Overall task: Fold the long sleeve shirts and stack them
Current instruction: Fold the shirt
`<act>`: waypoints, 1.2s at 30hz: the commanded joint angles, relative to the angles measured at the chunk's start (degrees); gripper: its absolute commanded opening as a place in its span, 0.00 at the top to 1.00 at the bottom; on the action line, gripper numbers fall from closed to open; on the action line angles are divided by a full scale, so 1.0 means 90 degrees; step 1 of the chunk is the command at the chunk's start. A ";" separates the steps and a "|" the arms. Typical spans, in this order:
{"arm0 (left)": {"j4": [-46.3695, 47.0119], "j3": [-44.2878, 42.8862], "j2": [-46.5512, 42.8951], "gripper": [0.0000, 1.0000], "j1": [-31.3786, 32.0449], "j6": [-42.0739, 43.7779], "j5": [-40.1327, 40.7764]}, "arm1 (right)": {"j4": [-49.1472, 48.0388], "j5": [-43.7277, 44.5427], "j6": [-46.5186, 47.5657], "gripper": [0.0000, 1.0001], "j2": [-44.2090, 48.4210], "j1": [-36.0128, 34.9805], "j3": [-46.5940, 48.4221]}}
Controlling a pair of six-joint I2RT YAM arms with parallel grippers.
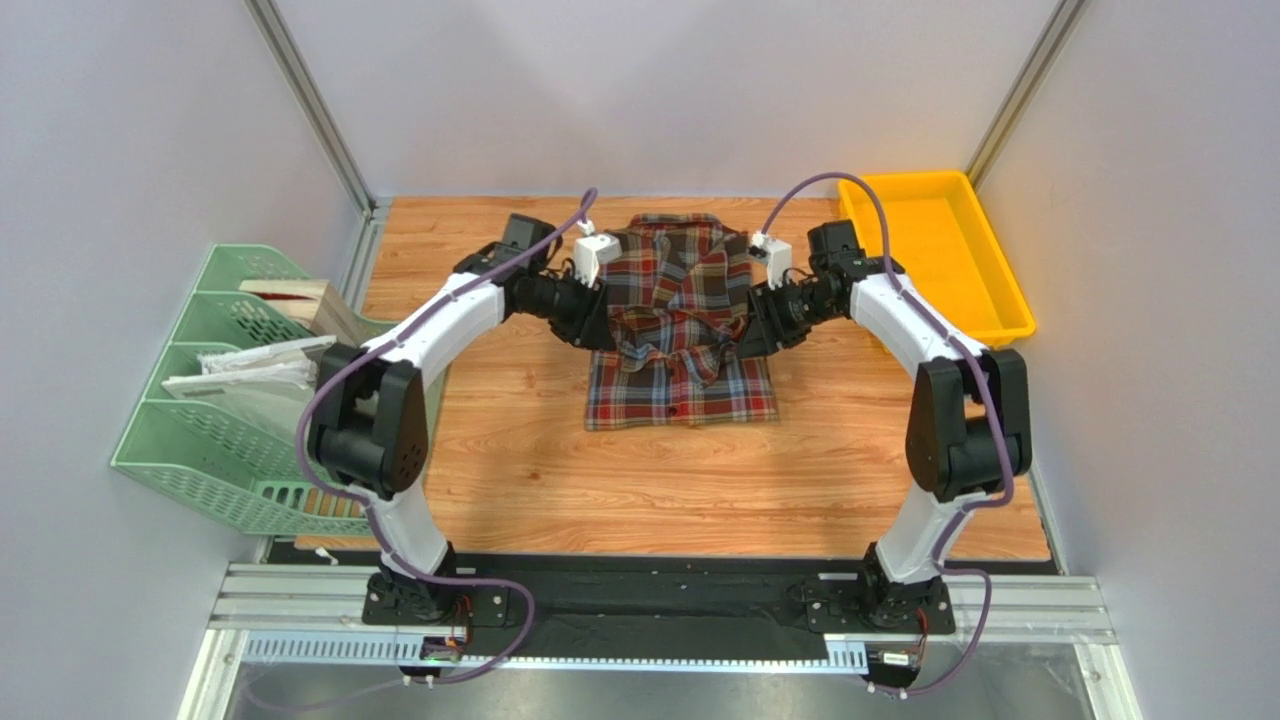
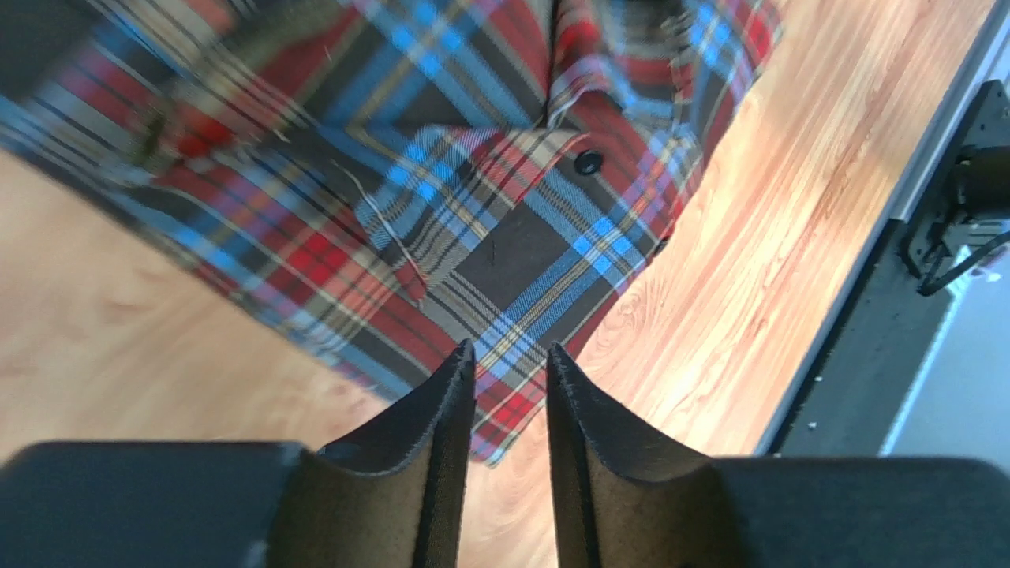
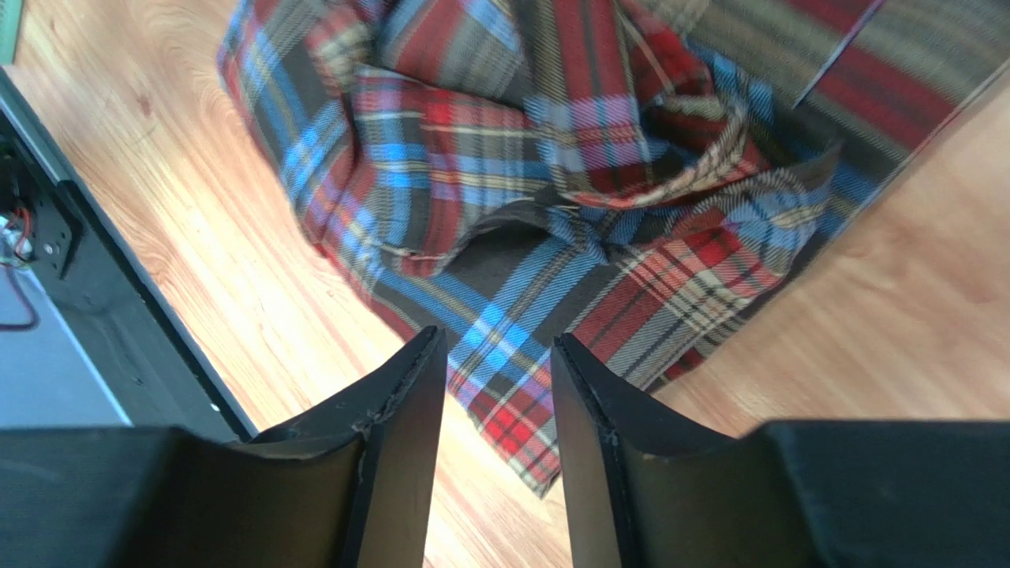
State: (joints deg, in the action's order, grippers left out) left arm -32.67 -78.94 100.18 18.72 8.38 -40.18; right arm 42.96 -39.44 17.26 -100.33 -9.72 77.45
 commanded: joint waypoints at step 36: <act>0.1685 0.2325 -0.0760 0.48 0.0029 -0.2152 -0.1072 | -0.1931 -0.0813 -0.2210 0.49 0.0192 -0.0854 -0.1907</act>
State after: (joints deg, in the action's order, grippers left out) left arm -21.76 -55.29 92.66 19.22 -9.08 -48.36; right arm 30.39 -44.97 0.69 -95.83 -17.39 57.80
